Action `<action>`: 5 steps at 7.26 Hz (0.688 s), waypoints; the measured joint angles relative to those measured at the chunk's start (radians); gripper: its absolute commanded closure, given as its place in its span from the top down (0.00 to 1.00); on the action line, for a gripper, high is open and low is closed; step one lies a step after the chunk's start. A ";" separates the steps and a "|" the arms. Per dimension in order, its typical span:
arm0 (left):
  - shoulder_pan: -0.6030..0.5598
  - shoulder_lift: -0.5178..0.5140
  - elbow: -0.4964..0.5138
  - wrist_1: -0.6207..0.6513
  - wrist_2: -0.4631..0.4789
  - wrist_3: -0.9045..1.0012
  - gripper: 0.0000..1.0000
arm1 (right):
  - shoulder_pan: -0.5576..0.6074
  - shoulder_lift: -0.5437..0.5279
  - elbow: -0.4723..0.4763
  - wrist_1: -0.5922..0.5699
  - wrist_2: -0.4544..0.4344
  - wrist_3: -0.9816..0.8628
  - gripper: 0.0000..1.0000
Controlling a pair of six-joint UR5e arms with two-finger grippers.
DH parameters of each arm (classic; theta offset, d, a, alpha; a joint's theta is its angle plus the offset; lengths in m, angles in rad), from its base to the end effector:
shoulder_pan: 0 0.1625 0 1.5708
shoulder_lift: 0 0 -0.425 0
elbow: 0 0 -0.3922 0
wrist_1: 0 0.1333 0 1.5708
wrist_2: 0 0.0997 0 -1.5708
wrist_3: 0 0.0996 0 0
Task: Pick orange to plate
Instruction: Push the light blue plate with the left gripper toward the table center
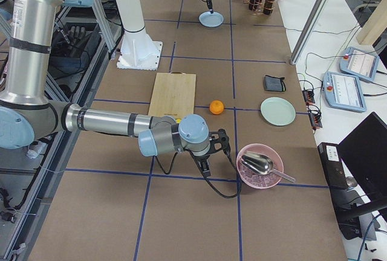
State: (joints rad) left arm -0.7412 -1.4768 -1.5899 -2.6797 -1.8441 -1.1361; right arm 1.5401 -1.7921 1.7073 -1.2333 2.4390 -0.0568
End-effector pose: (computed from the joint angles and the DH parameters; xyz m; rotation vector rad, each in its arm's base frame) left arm 0.2856 -0.4057 0.5783 0.3631 0.9926 -0.1362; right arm 0.0447 -0.4117 0.6477 0.2481 -0.8613 -0.1913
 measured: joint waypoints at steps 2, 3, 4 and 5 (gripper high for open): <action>-0.001 0.001 -0.047 0.002 -0.003 0.002 0.00 | 0.000 -0.001 0.000 0.001 0.000 0.000 1.00; -0.002 0.000 -0.102 0.007 -0.007 -0.001 0.00 | 0.000 -0.001 0.000 0.000 0.000 0.000 1.00; -0.002 -0.013 -0.146 0.010 -0.007 -0.006 0.00 | 0.000 -0.001 0.000 0.000 0.000 0.000 1.00; -0.001 -0.058 -0.162 0.018 -0.005 -0.019 0.00 | 0.000 -0.001 0.001 0.000 0.000 0.000 1.00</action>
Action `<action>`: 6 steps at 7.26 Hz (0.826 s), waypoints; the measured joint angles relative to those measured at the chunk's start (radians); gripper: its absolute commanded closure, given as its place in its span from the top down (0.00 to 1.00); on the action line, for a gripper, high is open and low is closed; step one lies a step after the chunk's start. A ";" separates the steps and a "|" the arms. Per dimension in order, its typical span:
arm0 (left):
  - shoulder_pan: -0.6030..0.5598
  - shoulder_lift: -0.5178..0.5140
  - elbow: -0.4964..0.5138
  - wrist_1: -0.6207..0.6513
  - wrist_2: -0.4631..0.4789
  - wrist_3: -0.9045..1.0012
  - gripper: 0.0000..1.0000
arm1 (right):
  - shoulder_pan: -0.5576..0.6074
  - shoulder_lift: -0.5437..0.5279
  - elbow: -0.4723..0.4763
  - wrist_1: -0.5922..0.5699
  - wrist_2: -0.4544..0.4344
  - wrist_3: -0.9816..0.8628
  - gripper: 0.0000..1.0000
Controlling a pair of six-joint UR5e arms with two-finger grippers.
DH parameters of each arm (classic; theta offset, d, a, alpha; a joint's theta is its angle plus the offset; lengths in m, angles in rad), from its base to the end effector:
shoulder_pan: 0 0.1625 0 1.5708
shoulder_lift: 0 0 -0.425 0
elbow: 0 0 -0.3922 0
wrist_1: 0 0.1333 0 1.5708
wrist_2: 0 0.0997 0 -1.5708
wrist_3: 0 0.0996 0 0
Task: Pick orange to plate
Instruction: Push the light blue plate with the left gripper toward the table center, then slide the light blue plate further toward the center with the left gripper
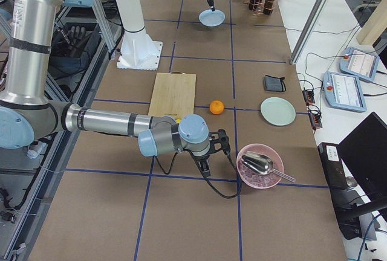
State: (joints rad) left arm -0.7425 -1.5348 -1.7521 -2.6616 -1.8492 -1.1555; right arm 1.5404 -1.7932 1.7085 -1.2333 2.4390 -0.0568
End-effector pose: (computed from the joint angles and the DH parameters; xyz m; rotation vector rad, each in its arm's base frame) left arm 0.2938 -0.4134 0.4677 0.4688 1.1590 -0.1114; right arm 0.0448 -0.4112 0.6476 0.2483 -0.8612 -0.1910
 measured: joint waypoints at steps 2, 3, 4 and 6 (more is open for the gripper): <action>0.012 -0.208 0.035 0.113 0.004 -0.031 0.00 | 0.000 0.000 0.003 0.000 0.000 0.001 1.00; 0.038 -0.320 0.077 0.183 0.006 -0.036 0.00 | 0.000 0.001 0.005 0.000 0.000 0.001 1.00; 0.071 -0.403 0.127 0.219 0.009 -0.037 0.00 | 0.000 0.001 0.006 0.000 0.000 0.001 1.00; 0.143 -0.515 0.223 0.240 0.063 -0.038 0.00 | 0.000 0.002 0.009 0.000 0.000 0.002 1.00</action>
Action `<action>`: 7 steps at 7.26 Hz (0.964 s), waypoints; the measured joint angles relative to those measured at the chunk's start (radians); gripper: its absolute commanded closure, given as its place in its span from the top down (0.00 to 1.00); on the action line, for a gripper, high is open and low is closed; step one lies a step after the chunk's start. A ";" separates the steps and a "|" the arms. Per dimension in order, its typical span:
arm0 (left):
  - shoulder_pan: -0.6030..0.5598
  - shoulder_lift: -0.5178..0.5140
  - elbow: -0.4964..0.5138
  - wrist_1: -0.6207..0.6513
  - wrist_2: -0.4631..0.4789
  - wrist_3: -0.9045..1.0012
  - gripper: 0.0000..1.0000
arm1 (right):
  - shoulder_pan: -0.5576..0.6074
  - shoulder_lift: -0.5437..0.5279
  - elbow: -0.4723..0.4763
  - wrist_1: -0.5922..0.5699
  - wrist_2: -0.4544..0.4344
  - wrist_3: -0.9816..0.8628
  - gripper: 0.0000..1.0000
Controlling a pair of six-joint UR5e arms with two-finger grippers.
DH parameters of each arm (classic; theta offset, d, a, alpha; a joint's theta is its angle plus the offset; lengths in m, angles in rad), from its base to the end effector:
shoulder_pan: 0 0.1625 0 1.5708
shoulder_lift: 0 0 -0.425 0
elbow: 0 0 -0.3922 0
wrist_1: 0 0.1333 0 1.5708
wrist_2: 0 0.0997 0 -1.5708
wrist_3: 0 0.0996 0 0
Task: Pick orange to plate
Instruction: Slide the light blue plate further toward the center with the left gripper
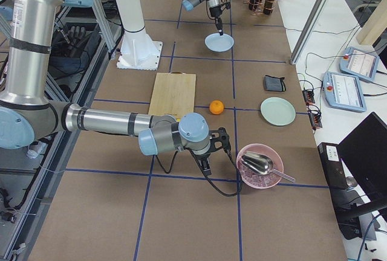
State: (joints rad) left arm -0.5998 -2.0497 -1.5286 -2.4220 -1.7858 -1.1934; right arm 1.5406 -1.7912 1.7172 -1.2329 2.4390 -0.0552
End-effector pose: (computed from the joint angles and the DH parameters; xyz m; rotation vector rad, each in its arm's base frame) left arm 0.4919 -0.4721 0.3052 0.4389 1.2181 -0.0520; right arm 0.0448 -0.4128 0.6423 0.2581 -0.8608 -0.1941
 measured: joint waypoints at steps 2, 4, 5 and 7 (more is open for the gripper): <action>0.044 -0.056 0.073 0.002 0.049 0.001 0.00 | 0.000 0.001 0.000 0.000 0.000 0.000 1.00; 0.059 -0.082 0.113 0.002 0.074 0.002 0.00 | 0.001 0.001 -0.002 0.000 0.000 0.000 1.00; 0.062 -0.089 0.122 0.001 0.083 0.002 0.08 | 0.001 0.001 -0.003 0.001 0.000 0.000 1.00; 0.064 -0.096 0.126 0.001 0.087 0.002 0.74 | 0.001 0.001 -0.004 0.000 0.000 0.000 1.00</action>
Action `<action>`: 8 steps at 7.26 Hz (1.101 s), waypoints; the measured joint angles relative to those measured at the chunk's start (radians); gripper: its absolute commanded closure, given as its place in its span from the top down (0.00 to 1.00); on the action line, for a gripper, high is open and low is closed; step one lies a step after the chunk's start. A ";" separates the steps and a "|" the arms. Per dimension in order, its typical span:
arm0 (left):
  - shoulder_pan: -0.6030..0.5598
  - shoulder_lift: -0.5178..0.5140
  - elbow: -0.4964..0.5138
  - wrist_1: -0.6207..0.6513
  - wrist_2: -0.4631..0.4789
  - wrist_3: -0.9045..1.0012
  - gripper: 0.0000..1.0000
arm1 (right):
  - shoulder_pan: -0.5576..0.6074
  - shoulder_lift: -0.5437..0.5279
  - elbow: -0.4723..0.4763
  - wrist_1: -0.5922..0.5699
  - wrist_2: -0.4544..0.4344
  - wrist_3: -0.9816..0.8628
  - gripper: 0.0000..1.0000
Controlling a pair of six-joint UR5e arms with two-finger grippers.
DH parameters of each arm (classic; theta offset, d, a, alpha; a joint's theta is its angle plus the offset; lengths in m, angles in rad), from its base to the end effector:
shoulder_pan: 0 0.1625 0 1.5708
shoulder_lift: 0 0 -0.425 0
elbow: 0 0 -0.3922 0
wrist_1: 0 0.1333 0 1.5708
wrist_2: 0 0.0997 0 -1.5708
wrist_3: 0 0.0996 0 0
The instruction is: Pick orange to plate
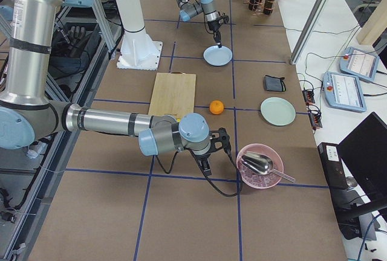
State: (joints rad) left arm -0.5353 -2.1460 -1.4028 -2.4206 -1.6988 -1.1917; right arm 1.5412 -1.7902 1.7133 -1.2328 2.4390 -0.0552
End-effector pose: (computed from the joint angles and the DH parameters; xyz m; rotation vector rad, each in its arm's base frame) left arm 0.5544 -0.4690 0.2994 0.4547 1.1749 -0.0545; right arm 0.0451 -0.4130 0.6439 0.2558 -0.8609 -0.1924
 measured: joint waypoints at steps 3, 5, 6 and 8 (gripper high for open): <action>0.013 -0.003 -0.003 0.000 0.014 0.002 1.00 | -0.001 0.000 -0.001 -0.001 0.000 0.000 1.00; 0.005 0.003 -0.038 0.044 0.007 0.022 1.00 | 0.000 0.002 0.005 0.000 0.020 0.016 1.00; -0.022 0.013 -0.099 0.132 -0.023 0.076 1.00 | 0.000 0.004 0.014 0.000 0.027 0.021 1.00; -0.121 0.088 -0.309 0.374 -0.104 0.281 1.00 | 0.000 0.011 0.030 0.002 0.027 0.022 1.00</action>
State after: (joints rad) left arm -0.6558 -2.0576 -1.7113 -2.0468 -1.8026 -0.9112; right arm 1.5416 -1.7789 1.7434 -1.2309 2.4663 -0.0333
